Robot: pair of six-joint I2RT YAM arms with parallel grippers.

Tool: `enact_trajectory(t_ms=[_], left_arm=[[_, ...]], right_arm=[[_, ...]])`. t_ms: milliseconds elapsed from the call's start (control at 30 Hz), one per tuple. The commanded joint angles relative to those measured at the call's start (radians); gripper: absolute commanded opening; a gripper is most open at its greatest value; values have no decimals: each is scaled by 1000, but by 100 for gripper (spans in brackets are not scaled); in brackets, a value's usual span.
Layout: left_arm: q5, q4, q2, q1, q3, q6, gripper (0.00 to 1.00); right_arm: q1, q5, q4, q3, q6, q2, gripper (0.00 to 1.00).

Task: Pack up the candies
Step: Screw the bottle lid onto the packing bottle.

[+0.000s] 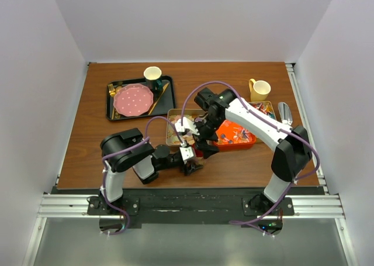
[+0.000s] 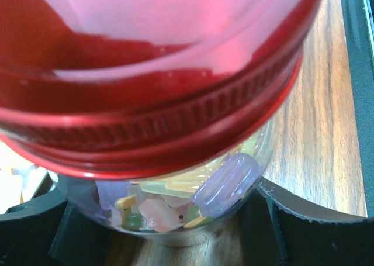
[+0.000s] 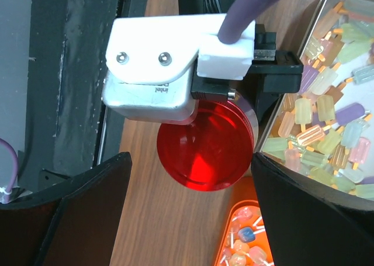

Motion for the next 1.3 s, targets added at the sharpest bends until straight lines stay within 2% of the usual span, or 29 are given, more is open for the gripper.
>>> enact_trajectory(t_ms=[0,433,567,700,967,1267], left_arm=[[-21,-62,38,6,-4,8,0],[-18,-60,47,4,4,-1,0],[-17,-62,50,6,5,-1,0],[-9,-65,50,4,5,-3,0],[-7,-73,49,3,7,2,0],[-12,-76,46,4,7,3,0]], right_arm=[[2,2,-32,-36,8,-29,86],[-1,86,-64,-189,28,-180,87],[-6,122,-27,-223,60,-218,86],[-33,106,19,-149,106,-175,86],[-33,34,39,7,78,-66,86],[10,-22,36,33,42,-6,87]])
